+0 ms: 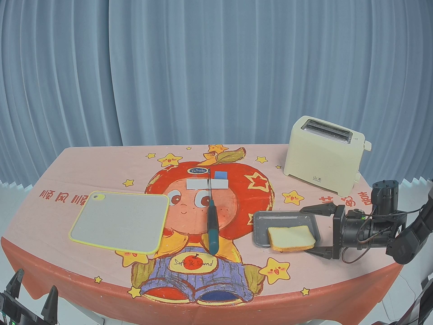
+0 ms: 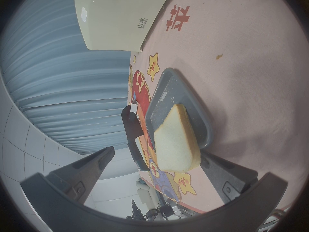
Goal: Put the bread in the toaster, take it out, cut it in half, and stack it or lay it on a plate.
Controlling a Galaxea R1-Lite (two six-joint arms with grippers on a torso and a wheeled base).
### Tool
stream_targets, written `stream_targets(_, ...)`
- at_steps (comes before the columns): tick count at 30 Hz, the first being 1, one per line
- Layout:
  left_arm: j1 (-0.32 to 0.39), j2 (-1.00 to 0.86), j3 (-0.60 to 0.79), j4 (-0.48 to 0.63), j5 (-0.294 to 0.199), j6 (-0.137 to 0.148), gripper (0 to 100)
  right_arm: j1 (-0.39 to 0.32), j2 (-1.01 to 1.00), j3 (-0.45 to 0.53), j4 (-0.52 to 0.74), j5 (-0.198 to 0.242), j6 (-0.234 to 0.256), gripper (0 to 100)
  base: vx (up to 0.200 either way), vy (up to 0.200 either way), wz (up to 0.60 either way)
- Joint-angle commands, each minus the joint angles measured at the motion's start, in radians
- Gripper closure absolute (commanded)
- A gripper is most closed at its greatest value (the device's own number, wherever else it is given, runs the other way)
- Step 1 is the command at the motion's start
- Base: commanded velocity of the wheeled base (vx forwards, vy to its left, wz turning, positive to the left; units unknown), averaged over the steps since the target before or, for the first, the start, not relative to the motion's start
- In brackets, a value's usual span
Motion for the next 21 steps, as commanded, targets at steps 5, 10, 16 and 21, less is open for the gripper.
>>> stream_targets(5,0.0,0.0,0.018,0.0,0.0,0.0,0,0.0,-0.009,0.0,-0.003,0.002,0.001,0,0.0,0.0,0.0)
stream_targets(10,0.0,0.0,0.018,0.0,0.0,0.0,0,0.0,-0.009,0.0,-0.003,0.002,0.001,0,0.0,0.0,0.0)
stream_targets(16,0.0,0.0,0.018,0.0,0.0,0.0,0,0.0,0.006,0.01,-0.002,0.002,0.0,100,0.0,0.0,0.0)
stream_targets(21,0.0,0.0,0.018,0.0,0.0,0.0,0,0.004,0.035,0.015,0.0,-0.002,0.0,100,0.0,0.0,0.0)
